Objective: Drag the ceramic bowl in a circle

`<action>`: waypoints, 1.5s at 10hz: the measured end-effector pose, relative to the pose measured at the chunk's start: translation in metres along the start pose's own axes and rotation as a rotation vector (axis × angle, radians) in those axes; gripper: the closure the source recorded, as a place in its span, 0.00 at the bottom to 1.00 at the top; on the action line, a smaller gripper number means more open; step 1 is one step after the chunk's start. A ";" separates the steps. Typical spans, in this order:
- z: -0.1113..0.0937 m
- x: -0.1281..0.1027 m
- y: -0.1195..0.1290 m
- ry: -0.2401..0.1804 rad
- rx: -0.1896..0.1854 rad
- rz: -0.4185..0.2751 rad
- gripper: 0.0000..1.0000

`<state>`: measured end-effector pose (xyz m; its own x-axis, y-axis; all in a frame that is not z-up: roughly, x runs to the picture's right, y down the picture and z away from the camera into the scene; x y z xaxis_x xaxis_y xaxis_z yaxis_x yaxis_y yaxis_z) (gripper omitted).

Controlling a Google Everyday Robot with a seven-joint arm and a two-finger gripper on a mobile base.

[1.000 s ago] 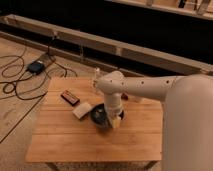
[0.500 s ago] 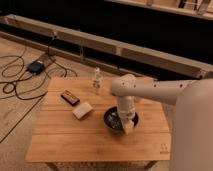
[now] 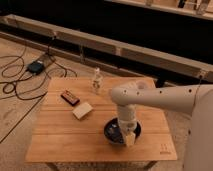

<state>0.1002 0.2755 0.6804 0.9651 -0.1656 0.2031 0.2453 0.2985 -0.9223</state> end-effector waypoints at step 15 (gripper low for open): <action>-0.034 -0.021 -0.091 0.056 0.074 -0.160 1.00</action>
<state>0.0547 0.2200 0.7491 0.9071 -0.2681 0.3244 0.4031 0.3323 -0.8527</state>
